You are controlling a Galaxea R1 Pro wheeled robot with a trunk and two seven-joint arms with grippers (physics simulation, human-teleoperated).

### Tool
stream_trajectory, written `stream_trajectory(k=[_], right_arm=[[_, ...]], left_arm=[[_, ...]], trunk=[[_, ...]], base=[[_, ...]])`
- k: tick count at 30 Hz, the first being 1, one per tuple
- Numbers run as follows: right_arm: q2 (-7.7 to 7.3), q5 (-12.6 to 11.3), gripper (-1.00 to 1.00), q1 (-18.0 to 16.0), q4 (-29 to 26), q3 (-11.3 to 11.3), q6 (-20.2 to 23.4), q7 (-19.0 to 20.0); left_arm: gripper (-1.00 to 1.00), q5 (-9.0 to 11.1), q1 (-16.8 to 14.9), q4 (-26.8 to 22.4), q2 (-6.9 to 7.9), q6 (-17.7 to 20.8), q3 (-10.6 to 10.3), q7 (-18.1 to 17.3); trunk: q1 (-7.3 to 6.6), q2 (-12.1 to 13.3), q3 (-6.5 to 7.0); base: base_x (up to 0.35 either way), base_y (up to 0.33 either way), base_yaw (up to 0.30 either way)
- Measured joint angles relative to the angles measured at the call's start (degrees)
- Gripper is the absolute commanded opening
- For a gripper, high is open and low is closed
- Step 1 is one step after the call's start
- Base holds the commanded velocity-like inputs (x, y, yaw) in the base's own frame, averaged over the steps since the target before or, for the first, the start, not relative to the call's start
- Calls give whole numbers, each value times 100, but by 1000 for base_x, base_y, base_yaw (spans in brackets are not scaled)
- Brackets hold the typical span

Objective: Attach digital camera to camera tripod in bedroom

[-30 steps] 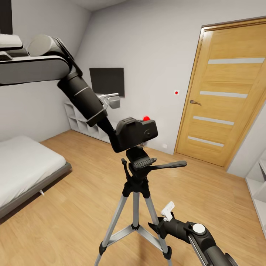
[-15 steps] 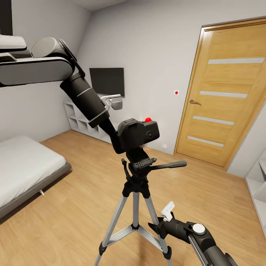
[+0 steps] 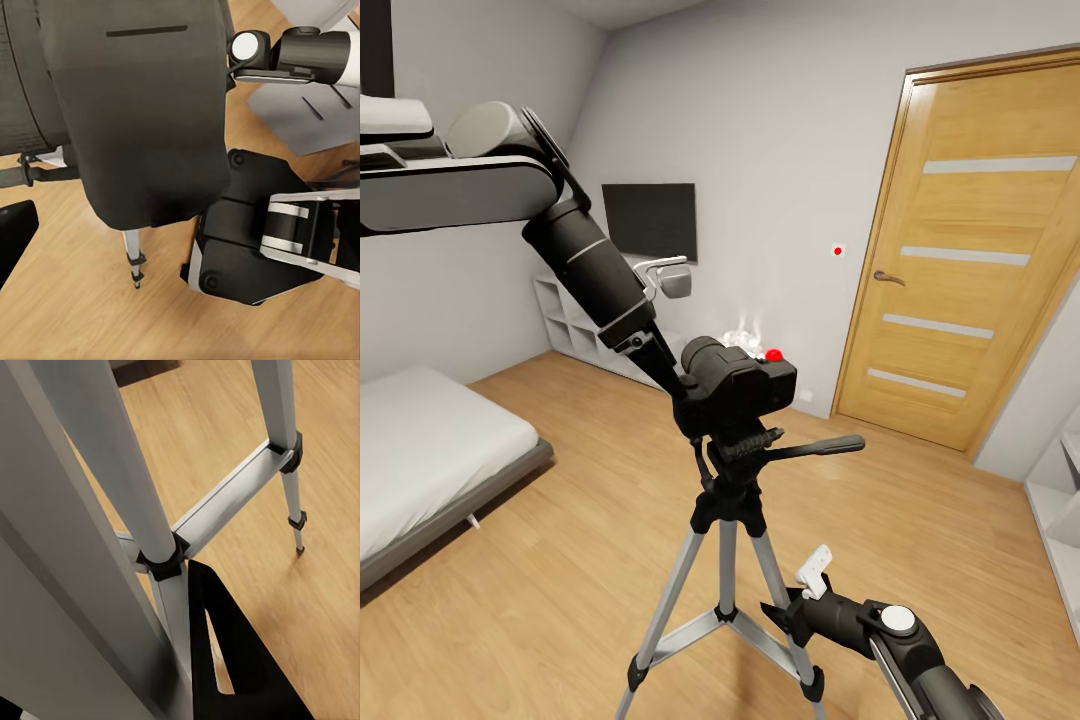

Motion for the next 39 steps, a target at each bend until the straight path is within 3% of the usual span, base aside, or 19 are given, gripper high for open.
stream_trajectory(k=[14, 21, 29, 30, 31, 39], right_arm=[[0, 1, -100, 0, -2, 5, -3, 0], [0, 4, -100, 0, -6, 17, -7, 1], [0, 3, -100, 0, -6, 18, -8, 0], [0, 4, 100, 0, -6, 18, -8, 0], [3, 369, 100, 4, 490, 16, -309, -289], [4, 374, 100, 3, 567, 15, -318, -312]], left_arm=[[100, -12, 0, 129, 83, -2, 10, 0], [100, 64, 1, 1336, 415, -8, 131, 7], [100, 351, 10, 2647, 740, 3, 438, 52], [100, 375, 11, 2750, 768, 4, 454, 54], [100, 397, 11, 2837, 790, 5, 468, 56], [100, 460, 44, 3128, 872, 9, 513, 69]], trunk=[[0, 0, 0], [0, 0, 0], [0, 0, 0], [0, 0, 0], [1, 1, -2], [1, 2, -2]], base=[[0, 0, 0], [0, 0, 0], [0, 0, 0], [0, 0, 0], [0, 0, 0], [0, 0, 0]])
